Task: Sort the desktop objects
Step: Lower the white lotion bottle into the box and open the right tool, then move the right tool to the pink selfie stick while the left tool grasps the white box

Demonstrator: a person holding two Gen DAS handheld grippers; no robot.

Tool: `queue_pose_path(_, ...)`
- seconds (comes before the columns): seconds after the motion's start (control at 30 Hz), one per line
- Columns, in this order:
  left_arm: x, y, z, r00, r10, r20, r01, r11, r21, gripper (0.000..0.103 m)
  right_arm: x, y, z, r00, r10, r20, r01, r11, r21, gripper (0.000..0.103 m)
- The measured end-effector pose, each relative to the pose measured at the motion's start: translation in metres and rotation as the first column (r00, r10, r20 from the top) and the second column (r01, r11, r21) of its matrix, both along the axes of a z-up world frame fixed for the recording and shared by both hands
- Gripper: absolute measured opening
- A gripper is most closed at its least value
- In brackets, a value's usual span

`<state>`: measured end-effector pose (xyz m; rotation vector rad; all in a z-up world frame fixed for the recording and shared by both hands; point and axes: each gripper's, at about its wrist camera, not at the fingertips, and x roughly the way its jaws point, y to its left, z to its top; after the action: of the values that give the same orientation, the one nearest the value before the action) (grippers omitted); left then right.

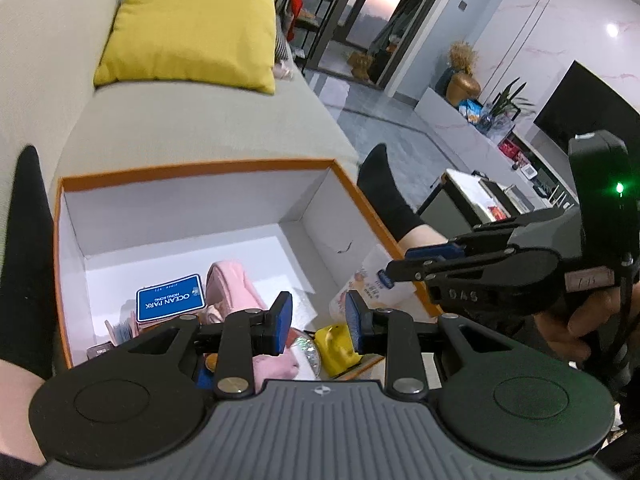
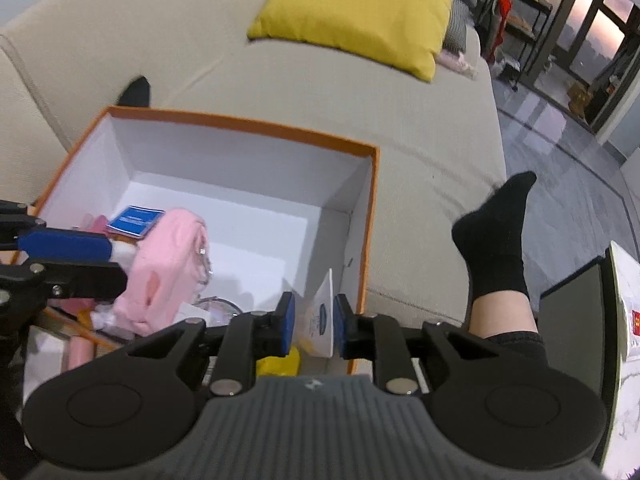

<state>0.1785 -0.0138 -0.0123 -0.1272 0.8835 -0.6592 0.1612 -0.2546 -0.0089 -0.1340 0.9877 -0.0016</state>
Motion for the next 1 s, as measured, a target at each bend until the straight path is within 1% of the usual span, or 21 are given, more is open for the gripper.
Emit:
queue_pose_path(0.13,-0.025,0.001,0.011,0.999,0.029,0.034,-0.029,1.000,0.000,0.032,-0.026,0.008,0.009,0.994,0.067,0.084,-0.072,0.996,0.055,0.024)
queue_pose_path(0.27,-0.053,0.005,0.019,0.995,0.077,0.066,-0.078,0.997,0.018,0.032,-0.055,0.018,0.014,0.973,0.129,0.189,-0.150,0.984,0.100,0.030)
queue_pose_path(0.33,-0.064,0.007,0.023,0.991,0.104,0.083,-0.106,0.994,0.024,0.033,-0.068,0.020,0.016,0.962,0.141,0.233,-0.177,0.974,0.142,0.031)
queue_pose_path(0.47,-0.087,0.013,0.026,0.982,0.154,0.109,-0.160,0.986,0.048,0.033,-0.092,0.023,0.013,0.946,0.140,0.293,-0.211,0.951,0.228,0.032)
queue_pose_path(0.57,-0.100,0.018,0.024,0.981,0.174,0.083,-0.179,0.982,0.054,0.033,-0.107,0.029,0.003,0.942,0.155,0.298,-0.238,0.934,0.268,0.033)
queue_pose_path(0.6,-0.104,0.020,0.023,0.980,0.183,0.073,-0.188,0.981,0.057,0.033,-0.112,0.032,-0.001,0.941,0.159,0.298,-0.244,0.929,0.277,0.039)
queue_pose_path(0.63,-0.107,0.022,0.021,0.979,0.192,0.067,-0.196,0.979,0.063,0.033,-0.117,0.034,-0.005,0.940,0.161,0.300,-0.249,0.926,0.284,0.042)
queue_pose_path(0.7,-0.116,0.026,0.017,0.974,0.218,0.058,-0.222,0.972,0.077,0.033,-0.125,0.037,-0.011,0.941,0.156,0.300,-0.245,0.926,0.287,0.043)
queue_pose_path(0.8,-0.126,0.034,0.008,0.966,0.256,0.029,-0.258,0.960,0.107,0.033,-0.135,0.041,-0.021,0.949,0.127,0.289,-0.215,0.931,0.296,0.049)
queue_pose_path(0.9,-0.134,0.041,-0.004,0.953,0.302,0.012,-0.300,0.939,0.165,0.033,-0.140,0.046,-0.031,0.956,0.128,0.263,-0.209,0.929,0.306,0.049)
queue_pose_path(1.0,-0.142,0.051,-0.013,0.940,0.340,-0.020,-0.332,0.926,0.180,0.033,-0.141,0.053,-0.039,0.962,0.153,0.226,-0.220,0.925,0.311,0.049)
